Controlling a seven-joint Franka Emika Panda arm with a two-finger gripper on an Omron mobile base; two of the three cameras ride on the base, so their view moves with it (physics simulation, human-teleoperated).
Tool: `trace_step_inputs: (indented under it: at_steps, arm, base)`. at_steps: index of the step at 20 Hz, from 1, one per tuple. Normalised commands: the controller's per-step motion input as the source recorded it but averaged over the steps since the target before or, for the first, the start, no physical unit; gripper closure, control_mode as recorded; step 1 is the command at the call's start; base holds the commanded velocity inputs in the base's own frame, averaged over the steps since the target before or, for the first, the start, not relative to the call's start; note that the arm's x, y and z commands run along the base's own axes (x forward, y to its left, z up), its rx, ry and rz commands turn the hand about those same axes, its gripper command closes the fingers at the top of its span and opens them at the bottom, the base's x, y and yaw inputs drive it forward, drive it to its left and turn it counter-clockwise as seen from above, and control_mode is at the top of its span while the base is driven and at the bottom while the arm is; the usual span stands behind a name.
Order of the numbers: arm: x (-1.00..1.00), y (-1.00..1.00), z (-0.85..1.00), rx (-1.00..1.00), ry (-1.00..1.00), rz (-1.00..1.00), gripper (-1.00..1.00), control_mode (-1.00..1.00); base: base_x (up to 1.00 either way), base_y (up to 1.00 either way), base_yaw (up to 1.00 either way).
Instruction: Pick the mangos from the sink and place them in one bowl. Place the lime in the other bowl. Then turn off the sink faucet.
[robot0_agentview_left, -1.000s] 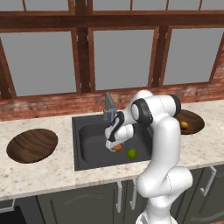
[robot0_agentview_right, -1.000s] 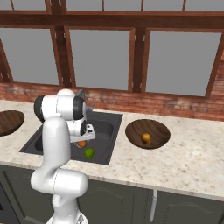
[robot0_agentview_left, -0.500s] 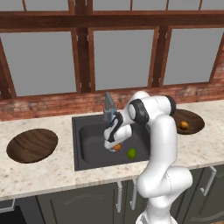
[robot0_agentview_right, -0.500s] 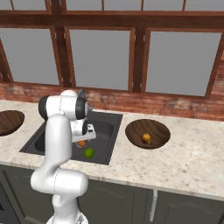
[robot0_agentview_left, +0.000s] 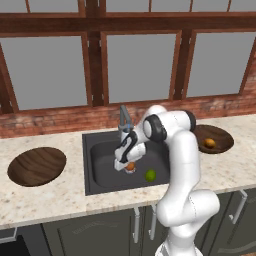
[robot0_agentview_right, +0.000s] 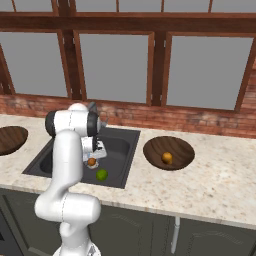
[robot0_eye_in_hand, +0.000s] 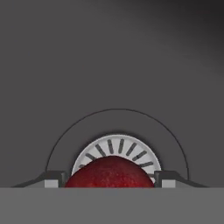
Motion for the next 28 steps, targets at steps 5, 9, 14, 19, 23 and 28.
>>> trace_step_inputs:
  at_steps: [5,9,14,19,23,28]
  arm:
    - [-0.22,0.0,-0.33,0.0,0.04,-0.02,1.0,-1.0]
    - [-0.45,-0.04,-0.02,0.0,-0.03,-0.06,1.0,-1.0]
    - [-0.66,-0.27,0.15,0.03,-0.25,-0.1,1.0,-1.0]
    - [-0.67,-0.28,0.24,0.05,-0.4,-0.08,1.0,-1.0]
    - [-0.69,-0.27,0.35,0.06,-0.45,-0.05,1.0,-1.0]
    - [-0.53,-0.19,0.79,0.07,-0.5,-0.01,1.0,-1.0]
  base:
    - [0.0,0.0,0.0]
    - [0.0,0.0,0.0]
    - [0.0,0.0,0.0]
    - [0.0,0.0,0.0]
    - [0.0,0.0,0.0]
    - [0.0,0.0,0.0]
